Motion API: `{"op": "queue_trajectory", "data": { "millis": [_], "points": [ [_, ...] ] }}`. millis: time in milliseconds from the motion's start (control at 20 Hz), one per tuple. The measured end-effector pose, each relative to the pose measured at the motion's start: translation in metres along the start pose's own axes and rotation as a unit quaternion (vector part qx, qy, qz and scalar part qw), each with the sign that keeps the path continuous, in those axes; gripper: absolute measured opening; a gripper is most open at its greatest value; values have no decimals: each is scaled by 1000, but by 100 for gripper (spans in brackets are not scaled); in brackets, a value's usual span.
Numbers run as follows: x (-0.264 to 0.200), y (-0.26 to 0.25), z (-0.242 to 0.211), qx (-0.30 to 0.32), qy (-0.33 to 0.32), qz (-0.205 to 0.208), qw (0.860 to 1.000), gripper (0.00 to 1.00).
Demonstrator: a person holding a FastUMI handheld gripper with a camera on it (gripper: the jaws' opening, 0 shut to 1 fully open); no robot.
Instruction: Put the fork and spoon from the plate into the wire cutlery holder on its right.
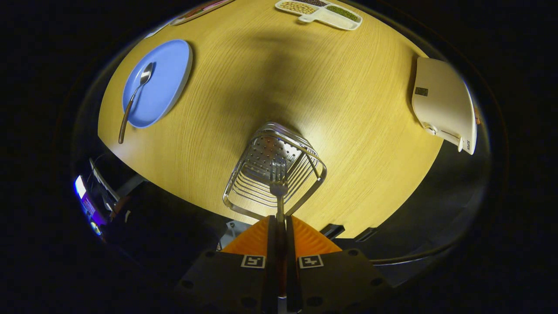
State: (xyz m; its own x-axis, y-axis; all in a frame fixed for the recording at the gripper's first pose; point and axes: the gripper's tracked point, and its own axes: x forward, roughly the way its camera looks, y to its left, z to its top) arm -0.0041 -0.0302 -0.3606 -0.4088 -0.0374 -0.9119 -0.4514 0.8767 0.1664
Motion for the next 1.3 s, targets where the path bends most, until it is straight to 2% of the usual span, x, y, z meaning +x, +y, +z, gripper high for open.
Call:
{"op": "queue_trajectory", "data": {
  "millis": [400, 500, 650, 700, 800, 950, 1050, 1200, 1300],
  "points": [
    [-23, 1, 3, 25, -83, 16, 996, 17],
    [-34, 5, 8, 39, -121, 27, 991, 17],
    [-63, 24, 21, 57, -201, 50, 977, 18],
    [-71, 32, 24, 61, -224, 57, 971, 18],
    [-82, 51, 28, 58, -259, 62, 962, 26],
    [-91, 97, 41, 41, -299, 81, 950, 30],
    [-94, 137, 52, 35, -315, 108, 942, 40],
    [-95, 197, 78, 45, -327, 157, 931, 40],
    [-89, 223, 98, 43, -330, 159, 930, 41]
  ]
}}
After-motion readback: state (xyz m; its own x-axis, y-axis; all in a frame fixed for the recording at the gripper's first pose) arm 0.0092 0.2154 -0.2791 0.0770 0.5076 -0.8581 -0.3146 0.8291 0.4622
